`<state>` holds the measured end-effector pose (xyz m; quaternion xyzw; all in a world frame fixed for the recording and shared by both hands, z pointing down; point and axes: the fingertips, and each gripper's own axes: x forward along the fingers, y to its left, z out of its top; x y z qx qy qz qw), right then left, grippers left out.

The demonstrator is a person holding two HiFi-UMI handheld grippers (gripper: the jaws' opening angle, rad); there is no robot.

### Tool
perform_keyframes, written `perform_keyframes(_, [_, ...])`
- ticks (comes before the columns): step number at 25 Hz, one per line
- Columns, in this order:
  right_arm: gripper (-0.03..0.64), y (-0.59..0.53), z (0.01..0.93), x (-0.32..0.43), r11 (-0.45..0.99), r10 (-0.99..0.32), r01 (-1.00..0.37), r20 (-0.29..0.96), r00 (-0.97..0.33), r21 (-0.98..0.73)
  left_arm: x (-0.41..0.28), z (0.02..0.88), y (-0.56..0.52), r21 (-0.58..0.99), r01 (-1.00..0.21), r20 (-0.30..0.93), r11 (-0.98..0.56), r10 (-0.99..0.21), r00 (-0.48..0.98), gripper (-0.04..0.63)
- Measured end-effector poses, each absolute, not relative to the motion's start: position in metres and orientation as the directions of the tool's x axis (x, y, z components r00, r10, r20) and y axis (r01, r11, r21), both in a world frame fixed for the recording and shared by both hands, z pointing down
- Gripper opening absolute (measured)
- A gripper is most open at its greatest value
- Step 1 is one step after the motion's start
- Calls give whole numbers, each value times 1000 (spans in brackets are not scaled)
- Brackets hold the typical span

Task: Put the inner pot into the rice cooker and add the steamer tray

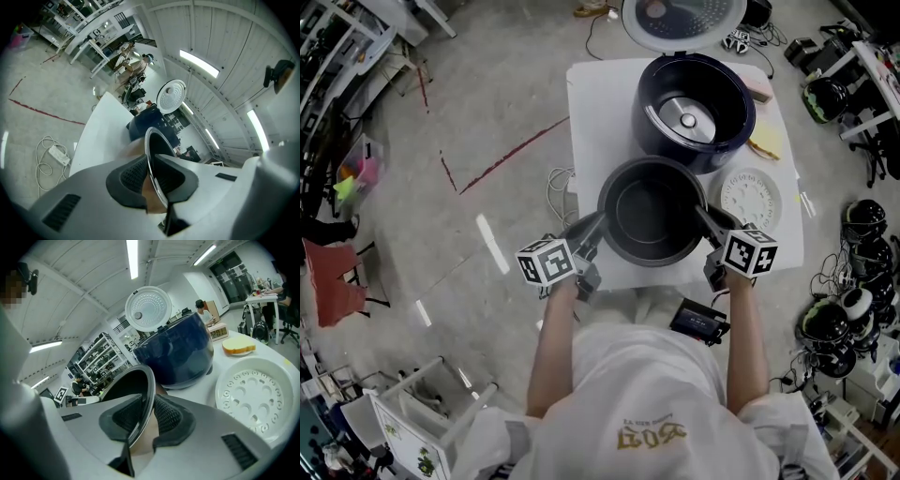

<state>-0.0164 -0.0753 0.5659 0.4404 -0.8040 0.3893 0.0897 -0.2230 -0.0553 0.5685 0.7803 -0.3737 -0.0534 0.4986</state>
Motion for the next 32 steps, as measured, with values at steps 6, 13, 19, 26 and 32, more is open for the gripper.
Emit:
perform_keyframes(6, [92,-74,545,-23,327,-646,-777,473,-599,-538,-231,550,-56,833,-498,236,-241,-660,713,57])
perform_keyframes(13, [92,-72,521,-36,346,-657,-765,442,-611,-543,-246,523,-56,853,-456,172,-255,-687,706,54])
perform_keyframes(19, [92,-72,495,-49,377,-670,-758,409,-620,-532,-260,498,-55,848,-441,122,-294,-701,702,52])
perform_keyframes(26, [92,-76,473,-60,393,-690,-755,374,-619,-525,-270,474,-59,840,-431,86,-328,-705,704,52])
perform_keyframes(32, [92,-80,447,-64,412,-713,-756,337,-615,-508,-277,454,-68,828,-428,49,-363,-714,699,51])
